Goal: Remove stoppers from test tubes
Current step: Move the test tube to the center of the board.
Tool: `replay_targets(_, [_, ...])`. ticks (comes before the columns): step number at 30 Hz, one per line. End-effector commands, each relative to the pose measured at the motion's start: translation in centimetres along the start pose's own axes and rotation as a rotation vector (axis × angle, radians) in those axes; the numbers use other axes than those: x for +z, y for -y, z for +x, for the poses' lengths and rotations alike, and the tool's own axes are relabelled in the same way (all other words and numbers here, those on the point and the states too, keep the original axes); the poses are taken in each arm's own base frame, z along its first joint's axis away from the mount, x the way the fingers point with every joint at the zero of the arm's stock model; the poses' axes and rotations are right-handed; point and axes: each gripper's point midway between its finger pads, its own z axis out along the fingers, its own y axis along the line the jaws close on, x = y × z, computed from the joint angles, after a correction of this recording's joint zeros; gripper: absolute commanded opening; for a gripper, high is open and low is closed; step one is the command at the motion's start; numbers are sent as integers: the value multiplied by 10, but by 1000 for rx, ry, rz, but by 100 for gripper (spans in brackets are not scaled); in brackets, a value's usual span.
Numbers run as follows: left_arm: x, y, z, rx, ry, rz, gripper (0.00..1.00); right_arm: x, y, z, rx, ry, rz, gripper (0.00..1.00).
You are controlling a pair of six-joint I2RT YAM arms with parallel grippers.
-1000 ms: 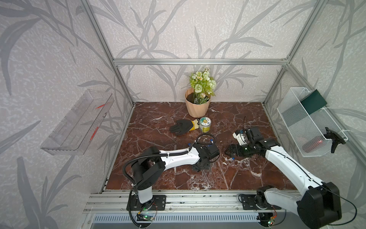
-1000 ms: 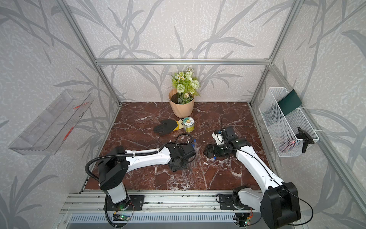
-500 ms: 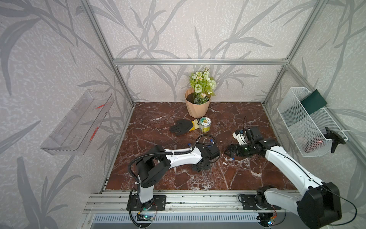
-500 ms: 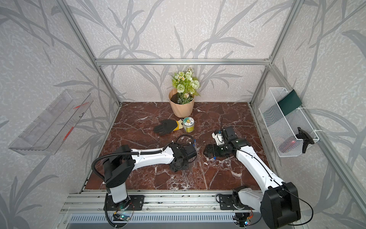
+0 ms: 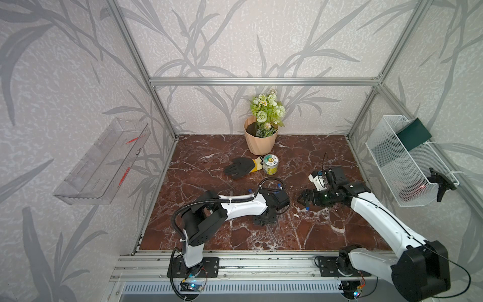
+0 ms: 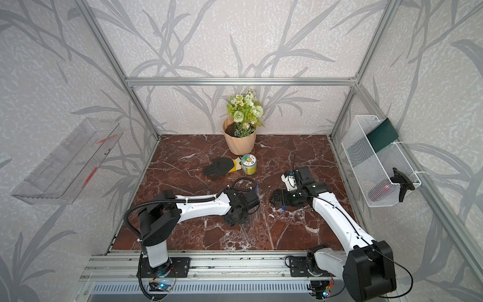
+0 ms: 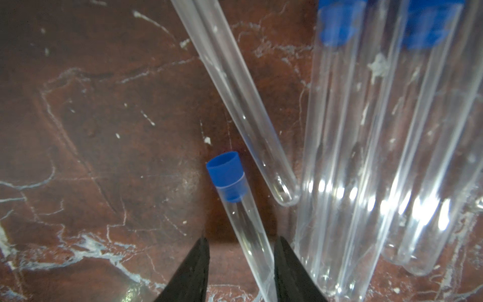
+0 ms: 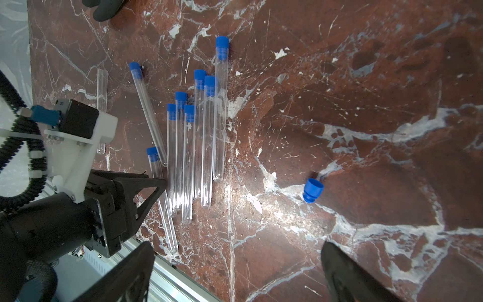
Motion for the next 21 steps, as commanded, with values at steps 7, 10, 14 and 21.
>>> replay_targets(7, [7, -6, 6, 38, -38, -34, 36, -7, 9, -6, 27, 33, 15, 99])
replay_targets(10, [9, -8, 7, 53, -50, -35, 28, -10, 12, -9, 30, 44, 23, 99])
replay_targets(14, [9, -13, 6, 60, -59, -38, 23, -13, 15, -13, 35, 58, 30, 99])
replay_targets(21, [8, -32, 0, 81, -63, -64, 19, -10, 17, -21, 60, 83, 25, 99])
